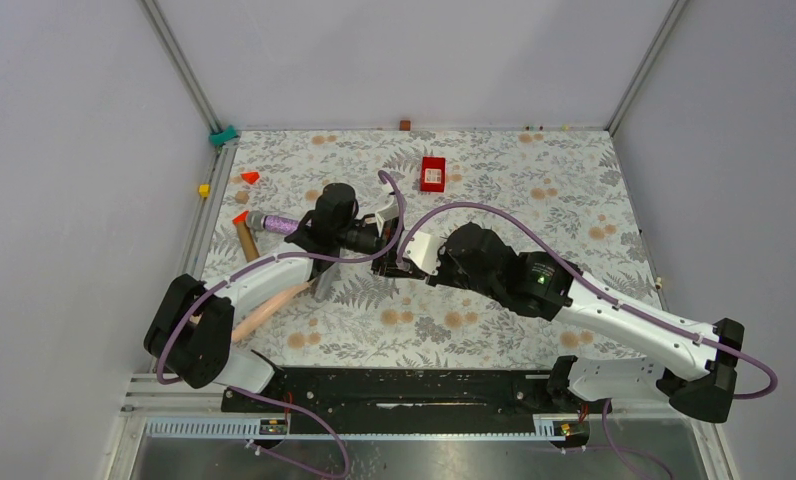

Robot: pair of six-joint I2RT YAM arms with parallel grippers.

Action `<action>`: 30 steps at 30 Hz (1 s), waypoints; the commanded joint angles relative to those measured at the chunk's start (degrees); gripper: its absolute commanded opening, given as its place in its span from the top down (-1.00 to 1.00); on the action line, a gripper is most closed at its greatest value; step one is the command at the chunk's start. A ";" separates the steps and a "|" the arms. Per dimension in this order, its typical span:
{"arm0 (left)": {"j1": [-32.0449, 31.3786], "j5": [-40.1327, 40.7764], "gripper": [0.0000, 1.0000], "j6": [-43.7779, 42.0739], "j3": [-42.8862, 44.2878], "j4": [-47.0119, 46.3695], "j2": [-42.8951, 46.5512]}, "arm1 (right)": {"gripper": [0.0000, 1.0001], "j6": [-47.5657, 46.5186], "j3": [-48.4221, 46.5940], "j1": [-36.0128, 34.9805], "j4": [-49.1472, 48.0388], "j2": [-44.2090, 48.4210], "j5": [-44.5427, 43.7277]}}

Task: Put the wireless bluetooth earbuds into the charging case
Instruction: Place the earbud in the charging case.

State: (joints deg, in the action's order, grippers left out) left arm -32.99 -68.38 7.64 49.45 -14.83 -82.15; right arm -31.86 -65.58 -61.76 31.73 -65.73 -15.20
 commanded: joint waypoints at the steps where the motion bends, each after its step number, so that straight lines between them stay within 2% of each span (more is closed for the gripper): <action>1: 0.21 -0.46 1.00 0.00 0.11 -3.21 0.11 | 0.71 0.24 -1.82 -0.66 -1.60 1.31 -0.43; 17: 0.40 0.90 1.00 -2.30 0.20 -1.26 0.24 | 0.71 1.96 -4.02 -0.67 0.20 0.87 1.32; 30: 0.65 -1.55 1.00 0.42 -0.48 -4.48 0.83 | 0.72 1.35 -2.63 -0.73 -0.82 -1.65 0.86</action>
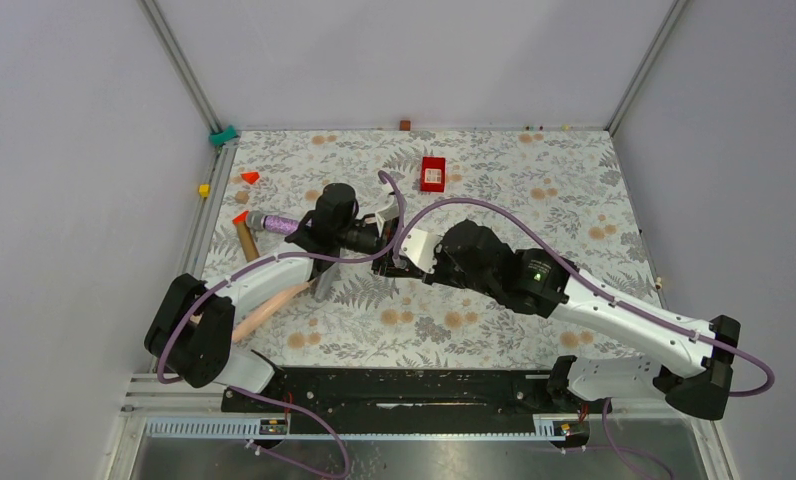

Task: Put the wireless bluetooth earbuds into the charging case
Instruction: Place the earbud in the charging case.

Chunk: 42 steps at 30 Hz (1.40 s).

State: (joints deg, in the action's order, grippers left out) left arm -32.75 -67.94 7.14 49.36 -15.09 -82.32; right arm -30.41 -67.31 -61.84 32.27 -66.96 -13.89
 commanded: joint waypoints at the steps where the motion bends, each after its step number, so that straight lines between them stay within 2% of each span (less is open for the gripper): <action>1: 0.45 -2.12 1.00 1.14 -0.47 -4.53 1.02 | 0.72 -0.06 -0.90 -0.65 -1.38 -0.53 -0.43; 10: 0.90 -1.49 1.00 3.73 -0.58 -6.63 0.55 | 0.72 1.43 -1.65 -0.94 -0.01 -0.75 2.97; 14: 1.38 -2.24 1.00 7.03 -1.28 -10.43 -0.06 | 0.73 1.97 -1.77 -1.00 0.41 -0.78 4.46; 18: 2.31 -3.69 1.00 14.33 -2.83 -19.61 -0.89 | 0.72 2.22 -1.45 -1.11 0.35 -0.72 4.66; 23: 3.70 -5.10 1.00 27.33 -5.73 -37.79 -2.99 | 0.74 2.89 -1.49 -1.09 -0.30 -0.80 2.97; 25: 3.84 -5.18 1.00 29.79 -5.81 -40.77 -3.67 | 0.76 3.30 -1.51 -1.10 -0.87 -0.81 2.59; 28: 3.84 -4.87 1.00 29.48 -5.76 -40.34 -3.77 | 0.80 4.15 -1.87 -1.09 -1.81 -1.30 1.55; 37: 3.84 -3.67 1.00 23.40 -4.30 -30.41 -3.08 | 0.81 4.94 -1.51 -1.09 -4.37 -1.62 -0.11; 42: 3.75 -4.25 1.00 23.40 -4.45 -30.82 -3.29 | 0.79 4.76 -0.75 -1.13 -6.28 -1.51 -0.38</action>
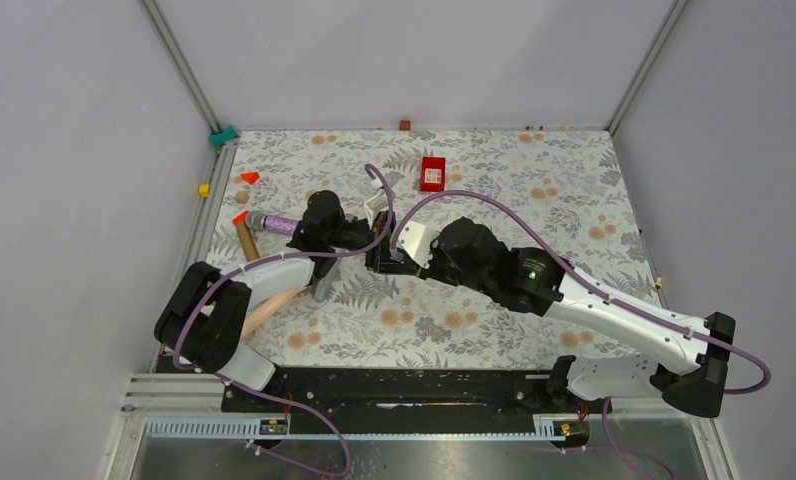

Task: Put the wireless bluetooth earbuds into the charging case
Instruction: Place the earbud in the charging case.

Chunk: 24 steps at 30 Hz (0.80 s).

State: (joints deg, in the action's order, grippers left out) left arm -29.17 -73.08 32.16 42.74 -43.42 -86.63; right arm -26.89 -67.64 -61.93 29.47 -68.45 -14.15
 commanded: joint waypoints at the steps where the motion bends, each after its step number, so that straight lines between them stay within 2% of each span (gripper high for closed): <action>1: 0.16 0.75 1.00 -1.48 2.17 -2.62 1.00 | 0.79 1.17 -0.32 -1.00 -3.68 -0.06 -0.07; 15: 0.17 -0.22 1.00 0.02 1.28 -6.26 1.63 | 0.61 2.51 -1.08 -1.01 -2.16 -0.28 2.99; 24: 0.21 -1.08 1.00 5.95 -0.08 -15.52 0.92 | 0.39 4.22 -3.03 -1.00 -0.31 -0.05 5.51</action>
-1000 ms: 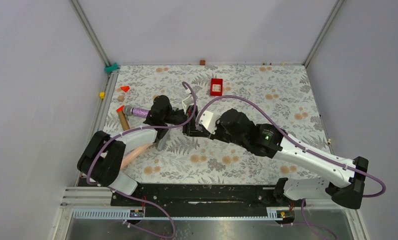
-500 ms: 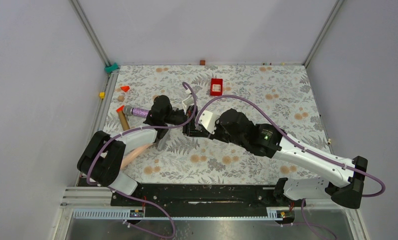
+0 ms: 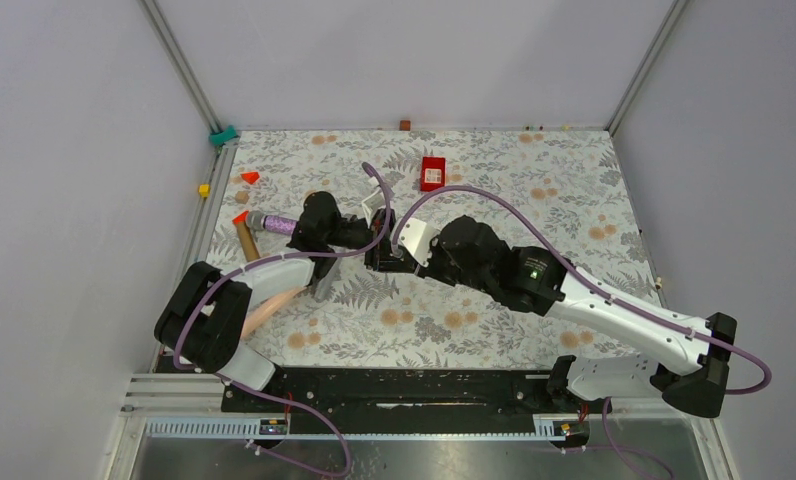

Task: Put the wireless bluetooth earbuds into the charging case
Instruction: Place the earbud in the charging case.

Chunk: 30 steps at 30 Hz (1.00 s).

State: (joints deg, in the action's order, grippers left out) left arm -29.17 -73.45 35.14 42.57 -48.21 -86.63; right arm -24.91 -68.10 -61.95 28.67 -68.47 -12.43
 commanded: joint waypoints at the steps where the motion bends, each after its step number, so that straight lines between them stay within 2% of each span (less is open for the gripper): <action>1: 0.17 -0.95 1.00 3.56 -0.06 -11.63 0.75 | 0.33 2.35 -2.76 -0.99 0.73 0.01 3.89; 4: 0.19 -1.11 1.00 4.51 -0.31 -13.22 0.75 | 0.23 2.51 -3.51 -0.98 1.29 0.46 4.19; 12: 0.16 -1.47 1.00 5.48 -0.60 -15.27 0.69 | -0.21 2.11 -8.36 -0.64 5.87 3.52 4.80; 17: 0.19 -2.05 1.00 5.41 -1.14 -16.51 1.05 | -0.43 2.52 -10.37 2.37 6.92 6.14 4.26; 22: 0.17 -2.47 1.00 4.69 -1.53 -17.01 1.56 | -0.53 3.81 -8.60 6.72 3.93 9.27 2.74; 24: 0.21 -2.66 1.00 3.54 -1.90 -16.78 2.12 | -0.65 4.03 -5.79 8.14 0.54 10.25 0.18; 27: 0.21 -2.69 1.00 -0.66 -2.21 -12.41 3.57 | -0.87 3.91 -1.92 9.48 -4.00 10.27 -3.33; 29: 0.16 -2.07 1.00 -7.42 -2.02 -4.47 5.35 | -0.96 3.94 -0.24 10.01 -5.83 9.36 -4.21; 30: 0.10 -1.12 1.00 -13.11 -1.65 2.67 6.56 | -0.97 3.97 0.26 10.15 -6.45 8.63 -4.54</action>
State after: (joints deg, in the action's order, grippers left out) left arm -29.08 -74.85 36.05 40.56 -57.58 -85.14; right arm -21.76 -70.52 -52.77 28.25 -57.78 -12.99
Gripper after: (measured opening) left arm 0.293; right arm 0.970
